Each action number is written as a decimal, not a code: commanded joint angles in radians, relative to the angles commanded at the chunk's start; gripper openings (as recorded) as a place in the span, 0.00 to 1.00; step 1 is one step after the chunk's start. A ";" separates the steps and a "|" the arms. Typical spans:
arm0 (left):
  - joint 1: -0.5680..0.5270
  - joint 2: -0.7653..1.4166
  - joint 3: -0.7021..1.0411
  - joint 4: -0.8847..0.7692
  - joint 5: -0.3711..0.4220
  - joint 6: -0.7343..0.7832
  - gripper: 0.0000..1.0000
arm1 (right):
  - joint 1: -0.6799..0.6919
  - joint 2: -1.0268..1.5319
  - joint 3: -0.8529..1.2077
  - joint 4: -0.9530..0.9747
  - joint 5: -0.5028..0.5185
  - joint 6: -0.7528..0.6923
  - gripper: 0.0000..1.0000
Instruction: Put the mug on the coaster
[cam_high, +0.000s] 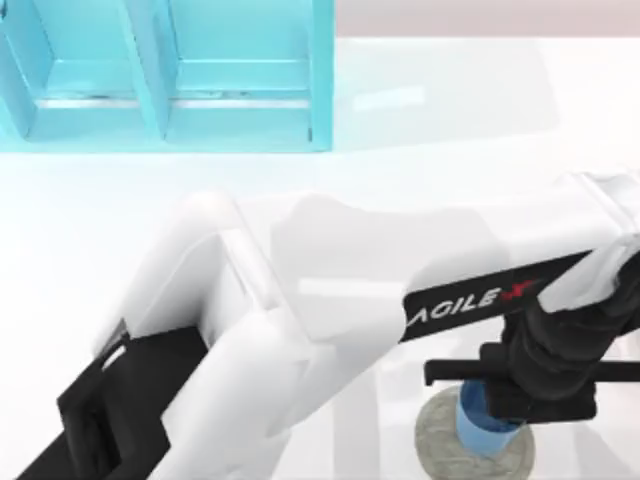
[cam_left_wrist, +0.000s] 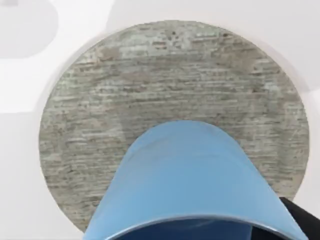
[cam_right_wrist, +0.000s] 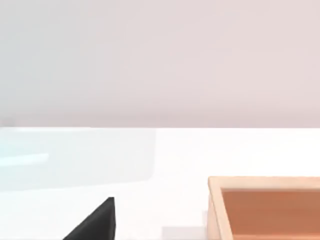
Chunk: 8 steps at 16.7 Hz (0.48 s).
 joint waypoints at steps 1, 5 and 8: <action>0.000 -0.005 -0.034 0.029 0.000 0.000 0.00 | 0.000 0.000 0.000 0.000 0.000 0.000 1.00; -0.001 -0.011 -0.079 0.072 0.000 0.000 0.00 | 0.000 0.000 0.000 0.000 0.000 0.000 1.00; -0.001 -0.011 -0.079 0.072 0.000 0.000 0.08 | 0.000 0.000 0.000 0.000 0.000 0.000 1.00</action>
